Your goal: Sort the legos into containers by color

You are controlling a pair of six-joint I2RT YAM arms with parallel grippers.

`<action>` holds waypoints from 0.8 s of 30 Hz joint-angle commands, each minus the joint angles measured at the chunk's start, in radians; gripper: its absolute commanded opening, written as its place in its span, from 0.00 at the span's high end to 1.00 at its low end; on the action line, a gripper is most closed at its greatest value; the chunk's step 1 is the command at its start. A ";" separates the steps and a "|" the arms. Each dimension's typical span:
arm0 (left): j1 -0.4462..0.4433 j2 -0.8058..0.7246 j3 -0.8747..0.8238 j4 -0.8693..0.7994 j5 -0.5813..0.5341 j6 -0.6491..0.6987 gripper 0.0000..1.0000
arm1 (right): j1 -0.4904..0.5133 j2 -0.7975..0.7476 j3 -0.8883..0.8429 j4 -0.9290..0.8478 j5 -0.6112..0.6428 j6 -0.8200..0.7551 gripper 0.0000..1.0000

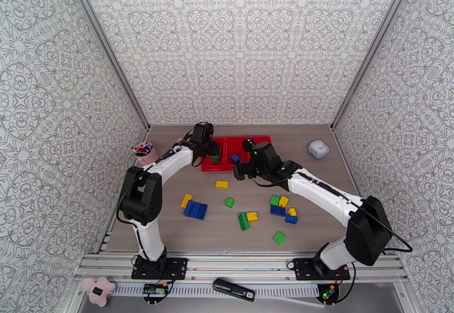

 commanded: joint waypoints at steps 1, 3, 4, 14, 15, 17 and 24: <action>0.015 0.063 0.096 -0.044 0.002 0.031 0.82 | 0.004 -0.047 -0.031 -0.019 0.060 0.031 0.00; 0.018 0.087 0.133 -0.050 0.018 0.046 0.77 | 0.004 -0.062 -0.042 -0.026 0.079 0.042 0.00; 0.018 0.095 0.142 -0.050 0.018 0.052 0.75 | 0.004 -0.069 -0.046 -0.029 0.087 0.047 0.00; 0.021 -0.032 0.041 -0.005 0.054 0.091 0.39 | 0.004 -0.134 -0.084 -0.085 0.208 0.146 0.02; 0.020 -0.056 0.023 -0.001 0.059 0.098 0.36 | 0.003 -0.141 -0.090 -0.095 0.219 0.165 0.02; 0.017 -0.110 -0.020 0.010 0.071 0.107 0.33 | 0.001 -0.151 -0.097 -0.117 0.240 0.209 0.03; -0.020 -0.323 -0.251 0.146 0.145 0.206 0.20 | -0.034 -0.190 -0.145 -0.246 0.311 0.436 0.04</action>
